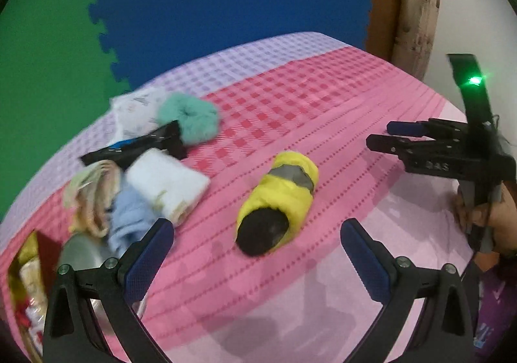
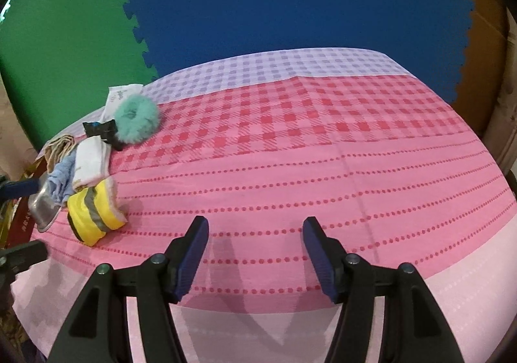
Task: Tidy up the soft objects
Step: 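Grasp the yellow glove with the left tool and lift it, then hold the yellow glove in the left tool while the right tool grasps the teal scrunchie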
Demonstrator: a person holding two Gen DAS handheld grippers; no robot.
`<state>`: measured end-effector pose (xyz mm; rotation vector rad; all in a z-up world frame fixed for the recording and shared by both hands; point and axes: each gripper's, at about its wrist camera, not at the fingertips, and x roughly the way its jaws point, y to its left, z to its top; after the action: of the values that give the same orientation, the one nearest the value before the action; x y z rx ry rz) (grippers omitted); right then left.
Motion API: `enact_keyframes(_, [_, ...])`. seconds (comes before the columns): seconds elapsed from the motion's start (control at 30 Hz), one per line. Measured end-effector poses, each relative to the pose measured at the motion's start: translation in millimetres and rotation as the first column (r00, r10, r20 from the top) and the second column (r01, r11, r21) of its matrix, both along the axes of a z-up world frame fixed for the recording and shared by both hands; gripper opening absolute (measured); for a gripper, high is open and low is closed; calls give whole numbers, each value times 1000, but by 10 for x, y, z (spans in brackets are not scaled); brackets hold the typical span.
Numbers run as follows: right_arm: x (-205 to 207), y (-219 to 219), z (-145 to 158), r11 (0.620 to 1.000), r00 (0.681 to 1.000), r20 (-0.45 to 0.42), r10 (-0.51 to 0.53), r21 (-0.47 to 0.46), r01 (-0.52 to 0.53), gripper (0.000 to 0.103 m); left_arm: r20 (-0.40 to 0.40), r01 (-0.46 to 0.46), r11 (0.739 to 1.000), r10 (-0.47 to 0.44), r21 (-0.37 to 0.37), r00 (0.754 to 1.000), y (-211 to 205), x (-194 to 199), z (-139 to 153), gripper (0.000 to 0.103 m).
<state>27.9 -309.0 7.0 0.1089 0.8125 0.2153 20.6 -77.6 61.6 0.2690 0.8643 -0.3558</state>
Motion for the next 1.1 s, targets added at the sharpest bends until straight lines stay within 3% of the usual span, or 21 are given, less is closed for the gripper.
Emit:
enact_keyframes(0.13, [-9,-4,7,1000,1000,8,11,14,-11,62,-52,44,999,-45,-26,998,-54,183,-103,103])
enact_keyframes(0.17, [-7,-6,7,1000,1000,8,15,19,-15,62,-58,52,998,-53,-18,997,-77,224,-126,97])
enact_keyframes(0.2, [-2,-10,8,1000,1000,7,17,22,-17,62,-69,63,998,-64,-3,996,-121,263,-172,90])
enact_keyframes(0.23, [1,-16,7,1000,1000,7,18,25,-18,62,-78,68,998,-67,7,995,-151,297,-213,59])
enact_keyframes(0.27, [5,-23,8,999,1000,7,17,27,-17,62,-83,68,997,-66,25,994,-189,335,-269,36])
enact_keyframes(0.33, [10,-41,10,999,1000,8,12,33,-12,62,-119,74,996,-69,45,991,-229,389,-375,30])
enact_keyframes(0.37, [12,-50,11,999,1000,8,9,35,-9,62,-139,54,998,-47,42,989,-233,423,-433,22])
enact_keyframes(0.4, [15,-56,11,999,1000,7,6,37,-6,62,-125,37,999,-33,29,992,-218,410,-423,18])
enact_keyframes(0.57, [36,-57,-2,999,1000,-6,12,42,-12,62,-108,-67,996,60,-61,992,-157,193,-386,17])
enact_keyframes(0.63, [27,-48,3,999,1000,-4,15,39,-15,62,-93,-120,981,107,-153,990,-18,10,-305,18])
enact_keyframes(0.73, [14,-25,28,999,999,-1,32,42,-32,62,-87,-222,956,209,-192,974,204,-246,-211,18])
enact_keyframes(0.93, [317,368,238,979,983,4,183,88,-182,62,-68,-370,911,364,-182,929,670,-741,-99,20])
enact_keyframes(1.1, [865,882,216,962,961,-25,274,22,-273,62,-89,-441,881,432,-173,897,901,-942,-168,20])
